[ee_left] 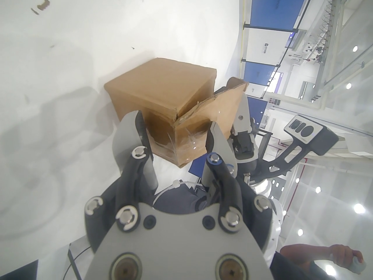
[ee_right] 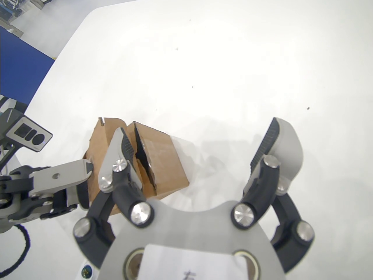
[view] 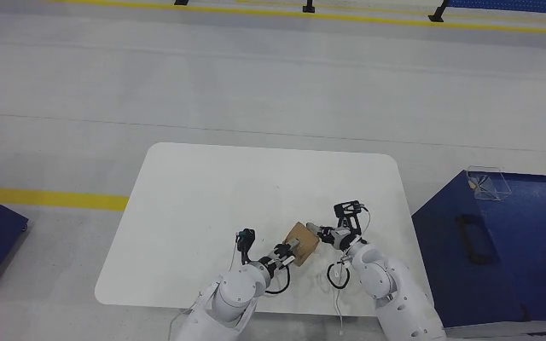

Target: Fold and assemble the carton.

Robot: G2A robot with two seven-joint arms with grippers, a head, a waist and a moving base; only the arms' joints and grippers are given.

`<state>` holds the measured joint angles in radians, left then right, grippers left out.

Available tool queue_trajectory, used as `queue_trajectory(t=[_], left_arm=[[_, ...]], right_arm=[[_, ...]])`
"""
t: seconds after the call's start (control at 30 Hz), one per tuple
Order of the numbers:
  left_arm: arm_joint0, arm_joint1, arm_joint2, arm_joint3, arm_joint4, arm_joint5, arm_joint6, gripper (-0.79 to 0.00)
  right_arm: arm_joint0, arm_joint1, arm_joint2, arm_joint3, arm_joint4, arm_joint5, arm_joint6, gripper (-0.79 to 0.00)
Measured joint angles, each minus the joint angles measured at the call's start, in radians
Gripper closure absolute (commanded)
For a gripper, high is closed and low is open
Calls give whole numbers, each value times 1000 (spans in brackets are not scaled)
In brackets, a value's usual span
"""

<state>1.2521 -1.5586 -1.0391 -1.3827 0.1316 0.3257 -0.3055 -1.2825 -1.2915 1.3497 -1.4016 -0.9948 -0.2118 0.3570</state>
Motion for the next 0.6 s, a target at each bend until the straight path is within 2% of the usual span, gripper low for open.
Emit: queue_trajectory(t=[0.6], left_arm=[[-34, -6, 36, 49, 7, 40, 40, -372]], right_arm=[[33, 1, -17, 59, 19, 5, 2, -785]])
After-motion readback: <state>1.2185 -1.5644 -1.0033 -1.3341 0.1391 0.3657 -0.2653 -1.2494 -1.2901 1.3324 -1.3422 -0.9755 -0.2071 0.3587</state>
